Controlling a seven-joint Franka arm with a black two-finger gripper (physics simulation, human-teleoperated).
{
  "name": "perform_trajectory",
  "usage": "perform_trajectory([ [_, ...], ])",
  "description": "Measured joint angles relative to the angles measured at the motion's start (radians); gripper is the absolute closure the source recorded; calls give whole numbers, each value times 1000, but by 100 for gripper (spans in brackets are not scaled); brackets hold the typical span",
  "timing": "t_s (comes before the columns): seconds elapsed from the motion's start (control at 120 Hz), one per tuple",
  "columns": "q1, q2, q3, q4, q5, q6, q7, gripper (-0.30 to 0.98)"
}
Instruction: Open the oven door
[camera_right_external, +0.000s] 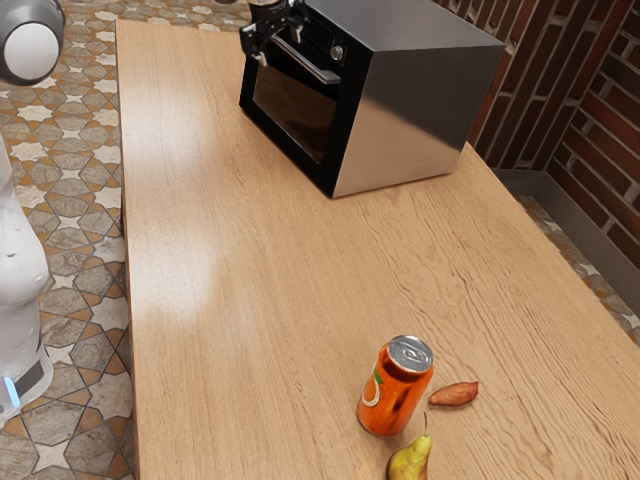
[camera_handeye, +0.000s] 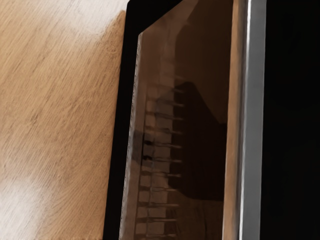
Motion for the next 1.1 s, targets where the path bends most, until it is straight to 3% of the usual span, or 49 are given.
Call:
perform_trajectory([
  [1.1,-2,74,53,6,-107,28,89,2],
])
